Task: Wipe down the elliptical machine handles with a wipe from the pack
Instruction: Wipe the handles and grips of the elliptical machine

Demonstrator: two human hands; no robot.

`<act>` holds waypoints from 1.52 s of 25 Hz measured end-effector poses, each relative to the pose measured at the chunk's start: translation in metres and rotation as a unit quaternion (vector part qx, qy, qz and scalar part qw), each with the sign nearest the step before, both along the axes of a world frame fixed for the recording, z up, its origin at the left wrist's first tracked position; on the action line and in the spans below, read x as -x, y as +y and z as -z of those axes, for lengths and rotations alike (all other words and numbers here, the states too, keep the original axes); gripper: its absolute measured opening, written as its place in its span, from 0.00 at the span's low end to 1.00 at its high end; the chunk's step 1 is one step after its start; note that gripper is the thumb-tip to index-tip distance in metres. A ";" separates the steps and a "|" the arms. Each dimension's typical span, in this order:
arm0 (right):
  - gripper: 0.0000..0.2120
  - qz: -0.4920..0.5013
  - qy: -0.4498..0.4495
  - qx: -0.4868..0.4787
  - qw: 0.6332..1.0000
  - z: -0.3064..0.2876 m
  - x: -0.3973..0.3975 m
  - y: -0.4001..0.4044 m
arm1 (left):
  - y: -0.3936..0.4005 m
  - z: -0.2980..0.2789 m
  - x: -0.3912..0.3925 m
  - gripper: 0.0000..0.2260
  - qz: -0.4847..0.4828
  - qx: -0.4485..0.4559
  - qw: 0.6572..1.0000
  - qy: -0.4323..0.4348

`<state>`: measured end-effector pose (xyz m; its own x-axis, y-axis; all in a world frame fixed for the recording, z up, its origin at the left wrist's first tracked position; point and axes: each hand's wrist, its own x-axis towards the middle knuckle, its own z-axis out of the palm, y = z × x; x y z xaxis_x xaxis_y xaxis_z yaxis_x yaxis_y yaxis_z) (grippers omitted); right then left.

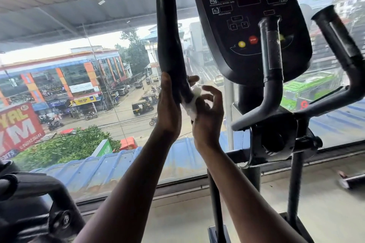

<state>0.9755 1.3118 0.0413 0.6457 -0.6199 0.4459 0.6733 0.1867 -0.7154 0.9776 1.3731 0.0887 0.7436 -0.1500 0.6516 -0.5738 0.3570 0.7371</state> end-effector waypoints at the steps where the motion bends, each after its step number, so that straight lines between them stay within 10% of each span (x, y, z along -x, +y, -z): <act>1: 0.05 0.024 -0.032 0.031 0.999 -0.008 0.004 0.000 | -0.001 0.000 0.000 0.26 0.006 0.004 1.000 0.003; 6: 0.12 0.146 -0.098 0.247 0.953 0.020 0.001 -0.006 | 0.000 0.001 -0.001 0.28 0.004 0.007 1.000 0.005; 9: 0.12 0.119 0.012 0.211 0.970 0.022 -0.009 -0.013 | -0.001 0.002 -0.004 0.31 -0.008 -0.002 1.000 0.004; 15: 0.14 0.123 -0.110 0.222 0.961 0.012 0.004 0.000 | -0.002 0.003 -0.004 0.28 0.008 0.009 1.000 0.013; 20: 0.17 0.107 0.107 0.227 0.962 0.044 -0.027 -0.023 | -0.005 -0.001 -0.001 0.27 -0.022 -0.001 1.000 -0.015; 24: 0.15 0.131 -0.001 0.199 0.971 0.041 -0.011 -0.005 | -0.007 0.003 -0.003 0.30 0.028 0.028 0.999 0.011; 29: 0.21 0.089 0.170 0.220 0.956 0.064 -0.034 -0.021 | -0.009 0.006 -0.011 0.33 0.034 0.047 0.998 0.021; 38: 0.20 0.070 0.216 0.202 0.953 0.070 -0.049 -0.032 | -0.013 0.008 -0.019 0.31 0.026 0.075 0.996 0.035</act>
<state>1.0243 1.2797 -0.0283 0.7464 -0.5481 0.3774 0.2973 -0.2327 -0.9260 0.9965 1.3603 0.0812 0.7820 -0.0941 0.6161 -0.5006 0.4941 0.7108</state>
